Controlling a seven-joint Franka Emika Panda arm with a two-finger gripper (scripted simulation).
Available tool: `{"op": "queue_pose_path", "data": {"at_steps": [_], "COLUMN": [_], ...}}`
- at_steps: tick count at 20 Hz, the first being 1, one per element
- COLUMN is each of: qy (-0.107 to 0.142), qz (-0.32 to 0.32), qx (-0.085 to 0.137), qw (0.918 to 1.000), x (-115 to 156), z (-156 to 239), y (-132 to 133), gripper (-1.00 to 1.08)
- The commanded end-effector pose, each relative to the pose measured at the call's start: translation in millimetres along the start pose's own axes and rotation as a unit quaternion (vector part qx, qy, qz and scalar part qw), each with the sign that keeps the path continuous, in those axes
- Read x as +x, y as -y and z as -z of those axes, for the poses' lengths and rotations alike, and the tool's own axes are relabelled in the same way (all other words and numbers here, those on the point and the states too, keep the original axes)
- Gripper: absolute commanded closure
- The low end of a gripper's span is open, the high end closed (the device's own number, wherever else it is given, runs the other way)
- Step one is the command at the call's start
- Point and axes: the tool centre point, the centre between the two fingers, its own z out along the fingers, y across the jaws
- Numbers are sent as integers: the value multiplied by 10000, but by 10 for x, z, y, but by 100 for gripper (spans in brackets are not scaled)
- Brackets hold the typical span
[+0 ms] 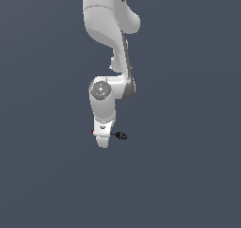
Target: Pick up the object and move it to a goal position.
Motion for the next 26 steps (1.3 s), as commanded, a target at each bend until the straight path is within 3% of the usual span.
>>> {"op": "queue_pose_path", "data": {"at_steps": [1, 10, 11, 26], "qy": [0, -1, -1, -1], "qz": [5, 19, 19, 19], "qx": [7, 6, 6, 6], "qw": [10000, 10000, 10000, 10000], "x": [-1, 3, 3, 27], "z": [-120, -387, -387, -329], "y": [9, 3, 3, 21], "gripper": [-92, -92, 108, 108]}}
